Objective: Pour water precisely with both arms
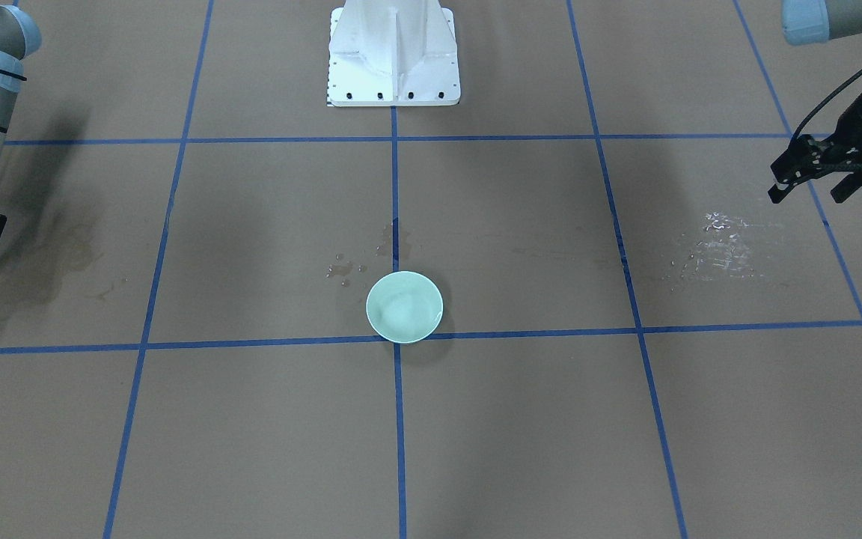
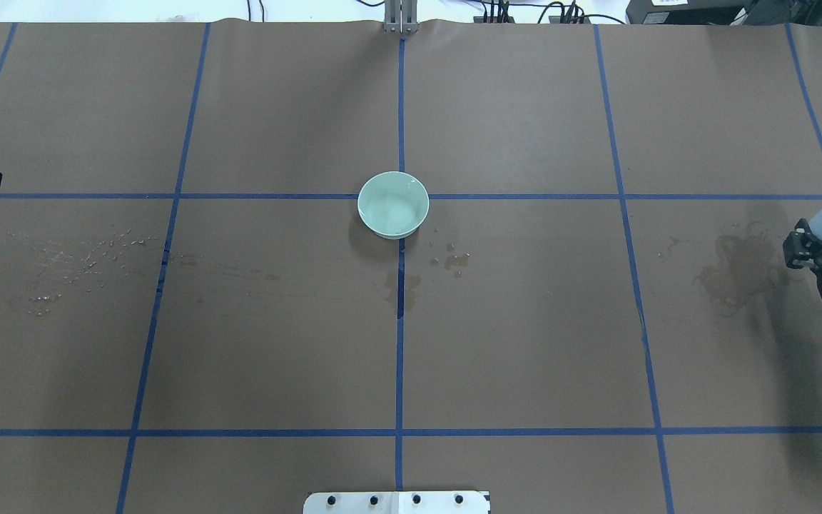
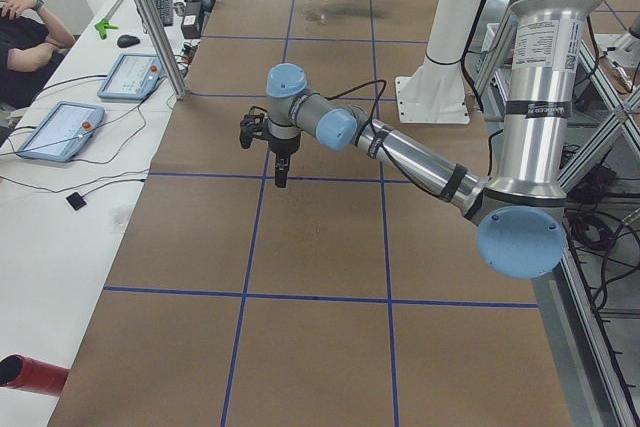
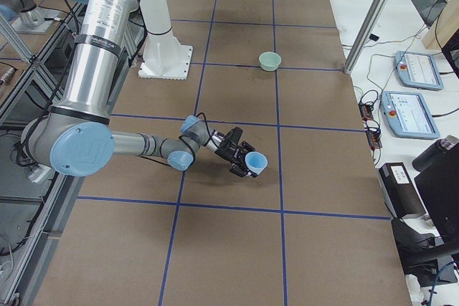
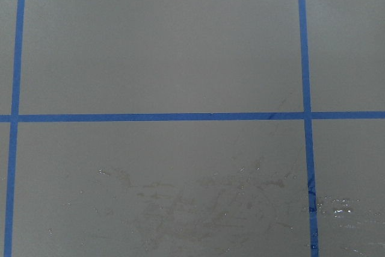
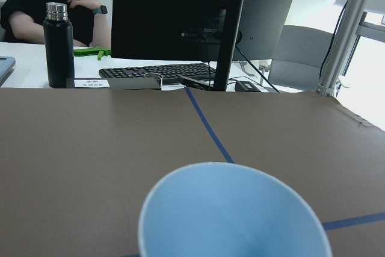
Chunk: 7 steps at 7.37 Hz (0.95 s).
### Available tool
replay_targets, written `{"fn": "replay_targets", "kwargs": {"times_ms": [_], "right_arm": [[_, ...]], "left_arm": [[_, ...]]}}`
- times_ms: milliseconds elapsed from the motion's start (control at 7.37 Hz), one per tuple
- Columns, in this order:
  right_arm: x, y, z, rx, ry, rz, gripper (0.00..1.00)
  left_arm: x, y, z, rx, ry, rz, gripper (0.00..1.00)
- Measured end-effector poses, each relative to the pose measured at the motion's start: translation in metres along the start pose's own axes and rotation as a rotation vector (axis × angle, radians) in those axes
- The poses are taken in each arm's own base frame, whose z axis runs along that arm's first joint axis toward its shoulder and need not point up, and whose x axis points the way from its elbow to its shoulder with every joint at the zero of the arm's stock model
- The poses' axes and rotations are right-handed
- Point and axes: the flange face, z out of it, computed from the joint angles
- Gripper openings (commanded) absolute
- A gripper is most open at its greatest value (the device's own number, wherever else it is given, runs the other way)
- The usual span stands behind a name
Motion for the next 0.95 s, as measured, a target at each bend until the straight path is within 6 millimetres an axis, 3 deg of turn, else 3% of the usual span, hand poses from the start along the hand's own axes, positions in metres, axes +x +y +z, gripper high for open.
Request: {"fn": "replay_targets", "kwargs": {"times_ms": [814, 950], "right_arm": [[0.003, 0.044, -0.004, 0.001, -0.022, -0.047, 0.00], [0.004, 0.049, -0.005, -0.004, -0.023, -0.057, 0.18]], "left_arm": [[0.001, -0.002, 0.001, -0.001, 0.000, 0.001, 1.00], [0.001, -0.002, 0.001, -0.001, 0.000, 0.001, 1.00]]}}
